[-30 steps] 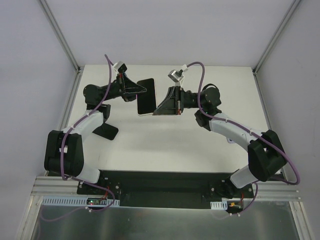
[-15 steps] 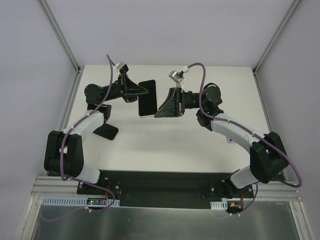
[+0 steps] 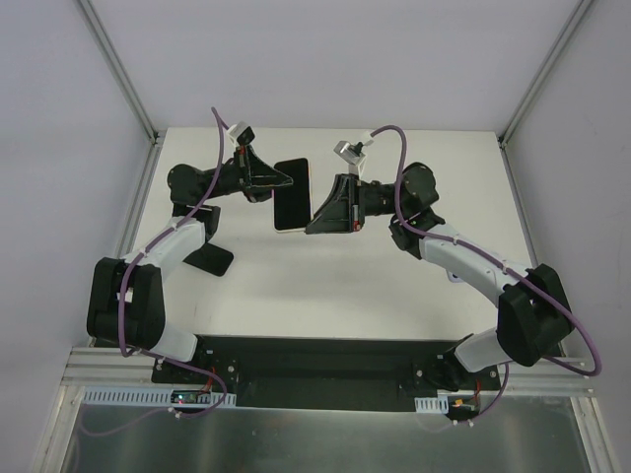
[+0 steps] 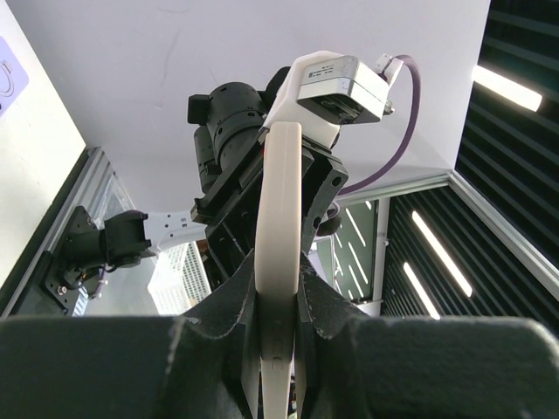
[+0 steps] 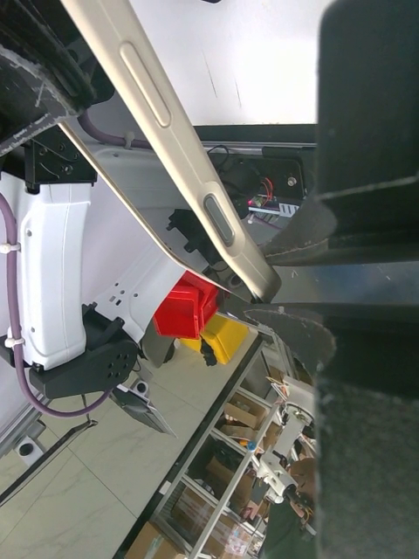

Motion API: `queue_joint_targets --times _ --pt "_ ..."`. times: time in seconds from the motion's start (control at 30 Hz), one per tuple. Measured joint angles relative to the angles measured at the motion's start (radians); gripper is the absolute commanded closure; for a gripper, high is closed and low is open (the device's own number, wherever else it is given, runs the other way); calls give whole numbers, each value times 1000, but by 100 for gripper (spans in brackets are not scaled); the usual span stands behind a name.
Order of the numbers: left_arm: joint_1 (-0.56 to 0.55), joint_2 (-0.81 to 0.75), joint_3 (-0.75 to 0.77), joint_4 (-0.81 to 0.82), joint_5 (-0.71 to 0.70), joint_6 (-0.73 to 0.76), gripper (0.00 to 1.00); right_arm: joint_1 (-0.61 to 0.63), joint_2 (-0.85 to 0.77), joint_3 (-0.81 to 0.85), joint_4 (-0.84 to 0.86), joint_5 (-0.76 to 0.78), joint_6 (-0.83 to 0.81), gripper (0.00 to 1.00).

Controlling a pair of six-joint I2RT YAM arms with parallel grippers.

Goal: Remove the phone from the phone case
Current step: Remove the phone case from the phone.

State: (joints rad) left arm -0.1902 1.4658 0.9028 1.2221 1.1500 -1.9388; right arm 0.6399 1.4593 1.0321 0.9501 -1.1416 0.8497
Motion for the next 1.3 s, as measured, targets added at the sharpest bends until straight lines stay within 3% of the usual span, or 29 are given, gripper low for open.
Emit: queue_joint_targets --times 0.57,1.3 --pt "-4 -103 -26 -189 -44 46 100 2 -24 7 -35 -5 -52 99" --pt "-13 -143 -91 -226 -90 -14 100 0 -35 7 -57 -18 -100 99"
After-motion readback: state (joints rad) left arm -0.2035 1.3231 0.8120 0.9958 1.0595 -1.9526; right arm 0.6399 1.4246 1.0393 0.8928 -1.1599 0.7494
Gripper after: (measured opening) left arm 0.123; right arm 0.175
